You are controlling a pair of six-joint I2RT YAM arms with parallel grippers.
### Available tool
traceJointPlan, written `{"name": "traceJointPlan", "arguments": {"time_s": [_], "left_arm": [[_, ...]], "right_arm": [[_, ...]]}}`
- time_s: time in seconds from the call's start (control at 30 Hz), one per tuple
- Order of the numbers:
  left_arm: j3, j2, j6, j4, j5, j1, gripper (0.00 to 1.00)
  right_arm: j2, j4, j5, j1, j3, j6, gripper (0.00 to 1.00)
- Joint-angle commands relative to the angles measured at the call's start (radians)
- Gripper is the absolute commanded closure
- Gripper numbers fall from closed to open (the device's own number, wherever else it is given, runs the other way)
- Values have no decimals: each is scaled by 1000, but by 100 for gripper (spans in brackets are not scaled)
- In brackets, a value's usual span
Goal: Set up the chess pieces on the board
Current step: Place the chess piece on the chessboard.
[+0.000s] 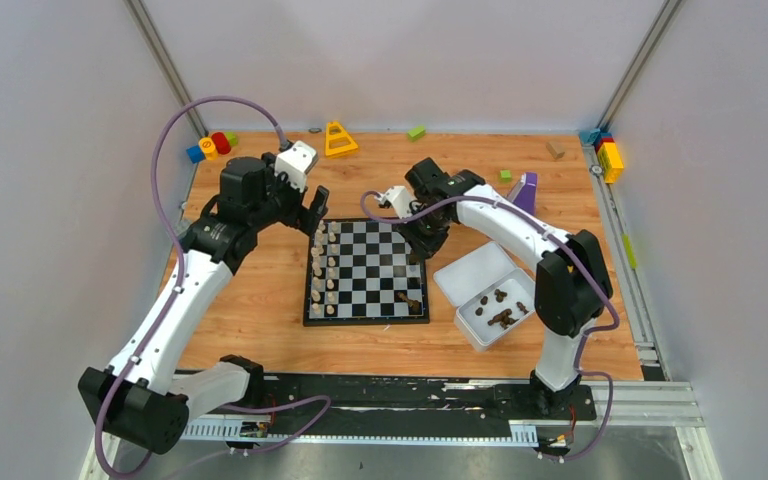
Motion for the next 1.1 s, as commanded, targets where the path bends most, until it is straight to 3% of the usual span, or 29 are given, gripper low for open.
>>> {"name": "traceJointPlan", "arguments": {"time_s": [0.0,0.3,1.07], "left_arm": [[12,-33,23,-12,-45,5,0],[30,-44,23,-40,-38,5,0],[22,-49,31,-38,-40,5,0]], "right_arm": [[82,-95,75,28,107,-21,97],[200,-180,103,63,226,-36,98],[308,-259,114,71,318,-60,98]]}}
